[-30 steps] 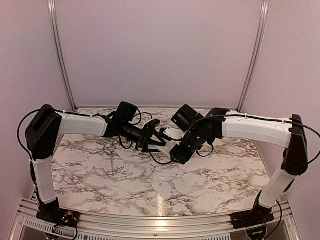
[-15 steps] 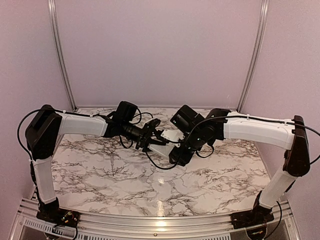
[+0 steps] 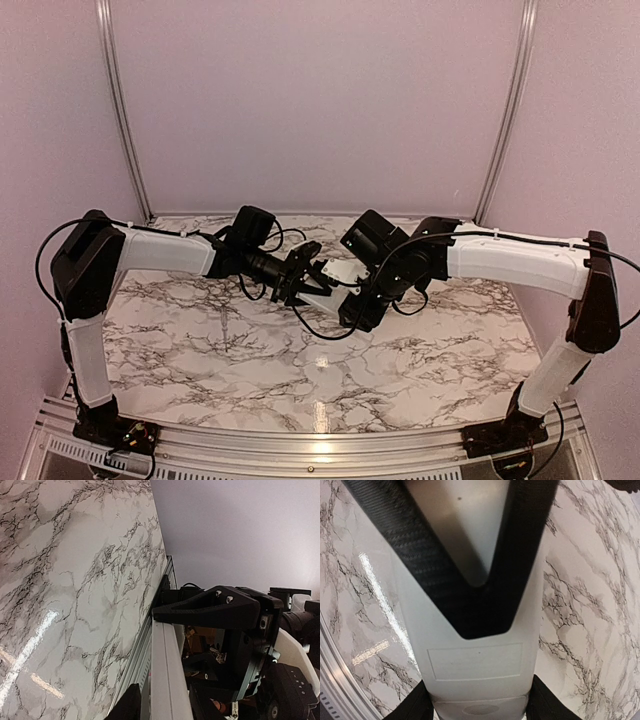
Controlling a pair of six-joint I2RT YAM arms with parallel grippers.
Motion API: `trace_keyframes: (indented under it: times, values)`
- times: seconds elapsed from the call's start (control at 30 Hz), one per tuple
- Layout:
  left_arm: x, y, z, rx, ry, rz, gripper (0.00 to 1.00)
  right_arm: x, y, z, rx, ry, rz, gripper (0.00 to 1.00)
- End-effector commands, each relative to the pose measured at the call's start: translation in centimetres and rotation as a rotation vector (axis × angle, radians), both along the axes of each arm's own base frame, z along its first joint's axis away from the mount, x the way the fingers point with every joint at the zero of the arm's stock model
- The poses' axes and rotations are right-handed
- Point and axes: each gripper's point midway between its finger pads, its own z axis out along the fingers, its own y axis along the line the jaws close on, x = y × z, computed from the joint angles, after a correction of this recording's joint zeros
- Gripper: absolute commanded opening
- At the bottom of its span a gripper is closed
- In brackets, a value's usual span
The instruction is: Unload the batteries from the remote control
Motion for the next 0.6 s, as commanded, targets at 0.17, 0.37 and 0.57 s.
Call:
trace_keyframes:
  times: [0.17, 0.37, 0.57]
  values:
    - [-0.75, -0.37, -0.91, 0.002, 0.014, -0.027, 0.2, 0.71, 0.19, 1.78, 0.022, -0.069, -0.008, 0.47]
    - [-0.96, -0.19, -1.01, 0.005, 0.015, -0.027, 0.11, 0.88, -0.05, 1.6, 0.011, -0.076, -0.022, 0.55]
    - [-0.95, -0.12, -0.91, 0.006, 0.008, -0.022, 0.03, 0.81, 0.17, 2.06, 0.029, -0.067, -0.03, 0.75]
